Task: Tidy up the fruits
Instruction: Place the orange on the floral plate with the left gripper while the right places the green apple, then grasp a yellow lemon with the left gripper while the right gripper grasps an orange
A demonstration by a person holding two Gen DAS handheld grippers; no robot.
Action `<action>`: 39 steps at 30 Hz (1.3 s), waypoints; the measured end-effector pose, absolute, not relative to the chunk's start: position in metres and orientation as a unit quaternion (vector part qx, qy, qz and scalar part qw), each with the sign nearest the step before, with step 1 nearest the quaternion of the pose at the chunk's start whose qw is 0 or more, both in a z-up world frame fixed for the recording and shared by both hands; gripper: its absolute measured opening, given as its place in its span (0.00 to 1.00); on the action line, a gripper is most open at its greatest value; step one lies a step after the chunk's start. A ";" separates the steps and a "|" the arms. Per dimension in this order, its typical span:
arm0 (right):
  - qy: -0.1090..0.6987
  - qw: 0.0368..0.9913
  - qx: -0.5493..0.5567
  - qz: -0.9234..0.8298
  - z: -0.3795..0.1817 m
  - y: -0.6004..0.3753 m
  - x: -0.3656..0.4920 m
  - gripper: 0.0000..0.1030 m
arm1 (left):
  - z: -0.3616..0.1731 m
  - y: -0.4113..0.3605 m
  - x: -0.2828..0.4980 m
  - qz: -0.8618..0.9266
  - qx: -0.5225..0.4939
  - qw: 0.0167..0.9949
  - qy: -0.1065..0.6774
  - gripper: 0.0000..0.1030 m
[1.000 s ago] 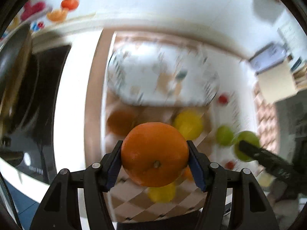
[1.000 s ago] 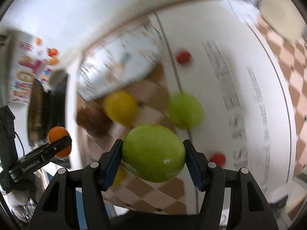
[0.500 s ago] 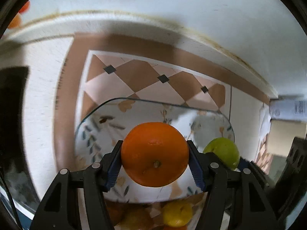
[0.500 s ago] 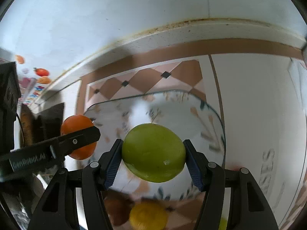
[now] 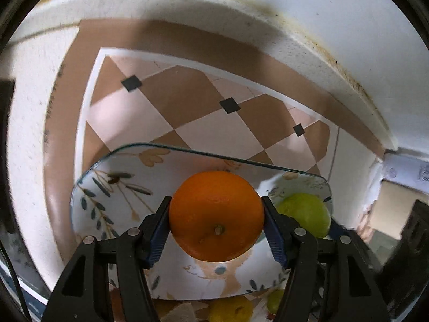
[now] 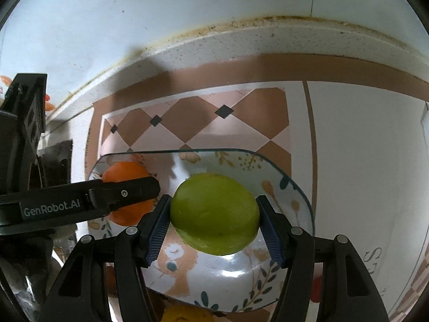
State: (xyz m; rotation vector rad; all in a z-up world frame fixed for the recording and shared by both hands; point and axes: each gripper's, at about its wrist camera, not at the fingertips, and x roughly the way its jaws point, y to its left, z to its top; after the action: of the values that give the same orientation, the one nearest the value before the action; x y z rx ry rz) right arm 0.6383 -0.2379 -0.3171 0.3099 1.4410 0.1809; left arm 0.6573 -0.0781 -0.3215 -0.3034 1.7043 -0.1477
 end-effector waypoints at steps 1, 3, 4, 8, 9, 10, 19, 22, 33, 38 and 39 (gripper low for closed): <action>0.656 0.737 0.141 0.080 -0.317 -0.239 0.639 0.75 | -0.319 -0.082 0.657 -0.067 -0.124 0.650 0.747 0.71; 0.656 0.737 0.144 0.075 -0.315 -0.242 0.640 0.86 | -0.311 -0.089 0.657 -0.068 -0.104 0.662 0.739 0.91; 0.656 0.737 0.144 0.072 -0.313 -0.243 0.639 0.86 | -0.308 -0.094 0.657 -0.068 -0.094 0.668 0.735 0.91; 0.661 0.738 0.123 0.052 -0.302 -0.250 0.633 0.93 | -0.284 -0.109 0.649 -0.053 -0.028 0.707 0.704 0.91; 0.661 0.740 0.119 0.049 -0.300 -0.251 0.631 0.93 | -0.278 -0.111 0.645 -0.047 -0.012 0.716 0.696 0.91; 0.659 0.743 0.111 0.044 -0.295 -0.252 0.628 0.93 | -0.274 -0.113 0.640 -0.042 0.000 0.723 0.690 0.91; 0.625 0.778 0.056 0.000 -0.247 -0.263 0.578 0.93 | -0.229 -0.103 0.570 -0.009 0.038 0.771 0.636 0.91; 0.618 0.784 0.056 0.002 -0.233 -0.266 0.557 0.93 | -0.209 -0.083 0.548 -0.005 0.036 0.785 0.619 0.91; 0.577 0.815 0.059 0.008 -0.183 -0.258 0.480 0.93 | -0.160 -0.057 0.470 -0.003 0.027 0.816 0.577 0.91; 0.556 0.829 0.065 0.012 -0.158 -0.255 0.452 0.93 | -0.140 -0.054 0.446 -0.002 0.032 0.830 0.557 0.91; 0.552 0.831 0.069 0.014 -0.152 -0.255 0.444 0.93 | -0.136 -0.054 0.441 -0.004 0.030 0.832 0.553 0.91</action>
State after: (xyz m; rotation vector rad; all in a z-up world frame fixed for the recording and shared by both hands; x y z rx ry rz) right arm 0.4437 -0.2553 -0.1523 0.1458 1.1709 0.0293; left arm 0.4410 -0.0537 -0.1362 0.0640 1.1732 -0.0077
